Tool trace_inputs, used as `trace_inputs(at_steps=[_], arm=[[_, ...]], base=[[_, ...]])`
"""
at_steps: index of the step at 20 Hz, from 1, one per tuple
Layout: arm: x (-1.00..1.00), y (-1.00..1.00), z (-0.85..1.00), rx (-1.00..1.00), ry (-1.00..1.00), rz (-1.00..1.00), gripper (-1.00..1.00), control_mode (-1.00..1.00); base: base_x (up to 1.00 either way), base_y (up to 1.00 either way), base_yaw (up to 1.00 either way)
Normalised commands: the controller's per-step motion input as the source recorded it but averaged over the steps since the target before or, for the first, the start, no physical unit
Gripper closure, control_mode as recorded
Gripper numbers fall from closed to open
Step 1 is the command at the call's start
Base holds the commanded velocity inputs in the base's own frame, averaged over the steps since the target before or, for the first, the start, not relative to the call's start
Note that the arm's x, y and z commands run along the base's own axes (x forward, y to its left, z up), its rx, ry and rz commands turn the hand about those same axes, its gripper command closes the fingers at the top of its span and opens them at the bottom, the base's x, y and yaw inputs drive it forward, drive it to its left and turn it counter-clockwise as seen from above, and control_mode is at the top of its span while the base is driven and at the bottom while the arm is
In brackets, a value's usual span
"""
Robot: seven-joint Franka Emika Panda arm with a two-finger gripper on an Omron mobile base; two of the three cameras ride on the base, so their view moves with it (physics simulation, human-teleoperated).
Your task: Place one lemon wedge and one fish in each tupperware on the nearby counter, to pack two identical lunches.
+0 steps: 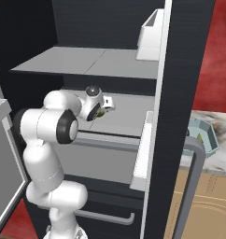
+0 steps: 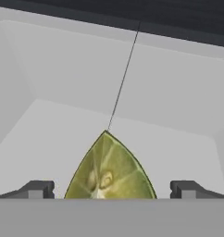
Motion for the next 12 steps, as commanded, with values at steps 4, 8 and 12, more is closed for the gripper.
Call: trace_inputs(at_steps=[4, 8, 12], arm=[[-0.03, 0.26, -0.76, -0.03, 0.09, 0.04, -1.0, -1.0], [-0.02, 0.05, -0.79, -0.02, 0.11, 0.01, -1.0, -1.0], [-0.06, 0.0, -0.73, -0.01, 0.11, 0.0, 1.0, -1.0]], base=[[0.0, 0.0, 0.0], [0.0, 0.0, 0.0], [0.0, 0.0, 0.0]])
